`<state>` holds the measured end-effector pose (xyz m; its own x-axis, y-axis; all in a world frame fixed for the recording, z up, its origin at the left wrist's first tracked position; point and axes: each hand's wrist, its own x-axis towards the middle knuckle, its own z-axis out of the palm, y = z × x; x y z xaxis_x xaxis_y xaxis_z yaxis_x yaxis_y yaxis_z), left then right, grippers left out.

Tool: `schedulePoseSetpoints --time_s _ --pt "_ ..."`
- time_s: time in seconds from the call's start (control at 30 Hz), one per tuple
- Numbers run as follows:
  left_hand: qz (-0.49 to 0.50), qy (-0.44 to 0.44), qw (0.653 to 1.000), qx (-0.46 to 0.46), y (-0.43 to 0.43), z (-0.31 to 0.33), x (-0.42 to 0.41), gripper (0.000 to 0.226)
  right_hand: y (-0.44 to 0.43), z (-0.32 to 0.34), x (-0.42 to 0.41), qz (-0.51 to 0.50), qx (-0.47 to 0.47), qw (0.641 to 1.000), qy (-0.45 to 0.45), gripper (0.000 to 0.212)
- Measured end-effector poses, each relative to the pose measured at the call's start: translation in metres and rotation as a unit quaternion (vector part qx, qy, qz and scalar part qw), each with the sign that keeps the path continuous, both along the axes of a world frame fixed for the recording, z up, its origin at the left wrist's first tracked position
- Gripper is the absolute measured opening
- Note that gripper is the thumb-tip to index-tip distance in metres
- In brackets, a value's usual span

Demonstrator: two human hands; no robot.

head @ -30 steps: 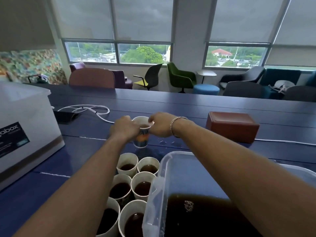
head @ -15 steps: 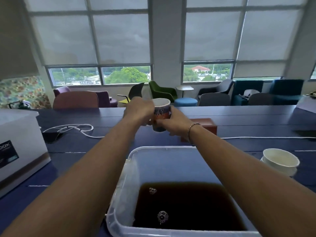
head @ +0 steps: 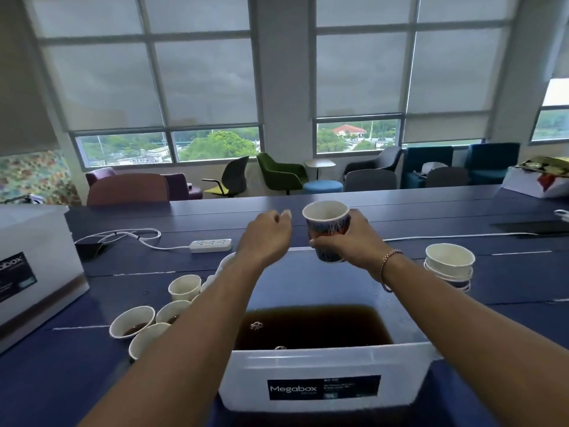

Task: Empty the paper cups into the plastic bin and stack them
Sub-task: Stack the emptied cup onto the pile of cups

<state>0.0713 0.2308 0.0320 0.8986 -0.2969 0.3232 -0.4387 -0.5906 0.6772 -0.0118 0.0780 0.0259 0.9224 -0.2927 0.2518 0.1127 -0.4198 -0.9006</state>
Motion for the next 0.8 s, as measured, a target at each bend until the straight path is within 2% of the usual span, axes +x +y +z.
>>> schedulePoseSetpoints --time_s 0.1,0.3,0.4,0.6,0.8 --pt "0.009 -0.004 0.999 0.051 0.009 -0.022 0.0 0.036 -0.003 -0.007 -0.006 0.001 -0.014 1.0 0.004 0.059" --pt "-0.007 0.015 0.991 0.134 0.023 -0.038 0.008 0.038 -0.007 -0.016 -0.003 0.03 -0.024 0.998 0.039 0.074" --pt "-0.011 0.014 0.986 0.163 0.027 -0.039 0.006 0.044 -0.01 -0.022 -0.003 0.04 -0.065 0.996 0.048 0.077" --pt "-0.031 0.014 0.981 0.19 0.029 -0.039 0.001 0.042 -0.012 -0.025 -0.007 0.047 -0.151 0.983 0.09 0.076" --pt "-0.028 0.018 0.98 0.194 0.028 -0.041 0.0 0.043 -0.009 -0.023 -0.016 0.05 -0.24 0.959 0.143 0.064"
